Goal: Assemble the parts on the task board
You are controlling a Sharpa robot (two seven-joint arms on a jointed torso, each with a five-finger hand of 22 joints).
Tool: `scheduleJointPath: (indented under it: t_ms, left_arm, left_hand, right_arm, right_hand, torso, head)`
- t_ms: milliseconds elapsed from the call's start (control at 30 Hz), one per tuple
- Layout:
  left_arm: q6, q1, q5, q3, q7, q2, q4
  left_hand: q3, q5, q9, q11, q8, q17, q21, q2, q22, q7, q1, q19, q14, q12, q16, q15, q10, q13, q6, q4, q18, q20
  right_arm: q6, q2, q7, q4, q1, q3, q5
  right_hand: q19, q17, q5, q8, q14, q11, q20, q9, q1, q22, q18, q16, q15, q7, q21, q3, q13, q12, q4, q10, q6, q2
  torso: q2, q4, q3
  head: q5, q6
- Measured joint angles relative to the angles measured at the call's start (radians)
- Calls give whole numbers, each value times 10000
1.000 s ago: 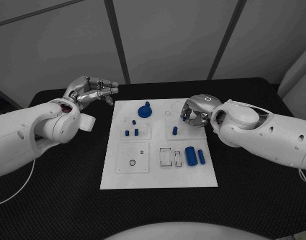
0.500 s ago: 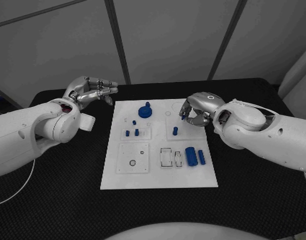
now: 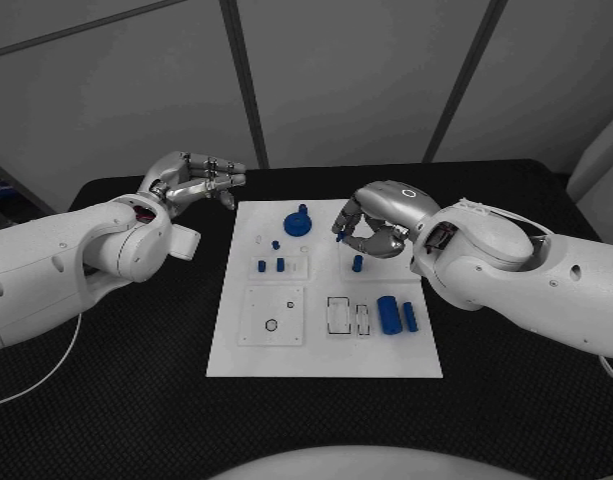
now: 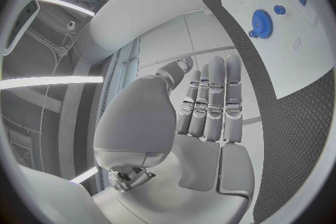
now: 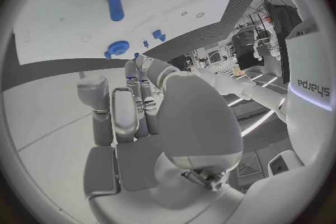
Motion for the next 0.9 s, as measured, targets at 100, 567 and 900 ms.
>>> scheduleJointPath:
  t_ms: [100,567,900]
  left_arm:
    - [2,0,1,0,-3,33,0]
    - [2,2,4,0,-31,181,-30]
    - [10,6,5,-1,-46,345,-81]
  left_hand:
    - [0,0,0,0,0,1,0,0,0,22,0,0,0,0,0,0,0,0,-22,0,1,0]
    - [0,0,0,0,0,-7,0,-1,1,37,0,0,0,0,0,0,1,-7,-37,0,0,0]
    - [0,0,0,35,0,-16,-39,-1,-8,37,0,0,0,0,0,1,-34,-9,-37,0,0,0]
  right_arm:
    - [-9,293,40,-7,-2,0,127]
    - [61,1400,328,-497,-683,-29,646]
    - [265,1828,460,-770,-1132,-46,743]
  right_hand:
    - [0,0,0,-1,0,0,0,1,0,8,0,0,0,0,0,0,0,0,0,0,-1,0]
    - [0,-2,-3,-14,0,0,1,1,-47,24,0,39,1,21,-1,0,0,-2,0,0,16,43]
    - [-1,-3,-3,-45,0,0,0,-3,-58,23,0,39,1,22,-1,0,0,-2,0,-1,13,53]
  torso:
    - [3,12,-6]
    - [10,25,-22]
    - [10,13,-12]
  head:
    - [119,6]
    - [934,-130]
    - [1146,-249]
